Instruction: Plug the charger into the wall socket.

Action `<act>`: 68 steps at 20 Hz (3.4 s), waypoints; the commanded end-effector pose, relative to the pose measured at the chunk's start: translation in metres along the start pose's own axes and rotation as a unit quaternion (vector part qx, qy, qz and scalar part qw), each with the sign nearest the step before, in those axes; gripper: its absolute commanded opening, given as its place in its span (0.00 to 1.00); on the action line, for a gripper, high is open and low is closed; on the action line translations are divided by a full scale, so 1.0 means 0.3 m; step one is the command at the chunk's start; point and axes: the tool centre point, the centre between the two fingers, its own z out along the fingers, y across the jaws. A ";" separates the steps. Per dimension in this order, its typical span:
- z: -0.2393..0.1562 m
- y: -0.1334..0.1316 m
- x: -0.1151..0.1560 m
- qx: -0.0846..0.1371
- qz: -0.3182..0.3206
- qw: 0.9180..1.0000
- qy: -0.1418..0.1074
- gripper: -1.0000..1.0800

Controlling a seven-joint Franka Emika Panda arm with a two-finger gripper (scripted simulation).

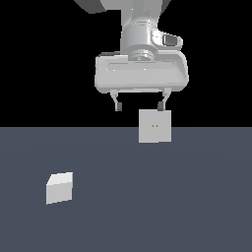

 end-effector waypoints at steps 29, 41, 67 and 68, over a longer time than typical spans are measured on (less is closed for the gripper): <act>0.259 -0.375 -0.304 -0.002 -0.200 0.979 0.036 0.96; 0.288 -0.401 -0.336 -0.003 -0.217 0.975 0.039 0.96; 0.455 -0.400 -0.328 -0.003 -0.217 0.975 0.039 0.00; 0.455 -0.400 -0.328 -0.003 -0.217 0.975 0.039 0.00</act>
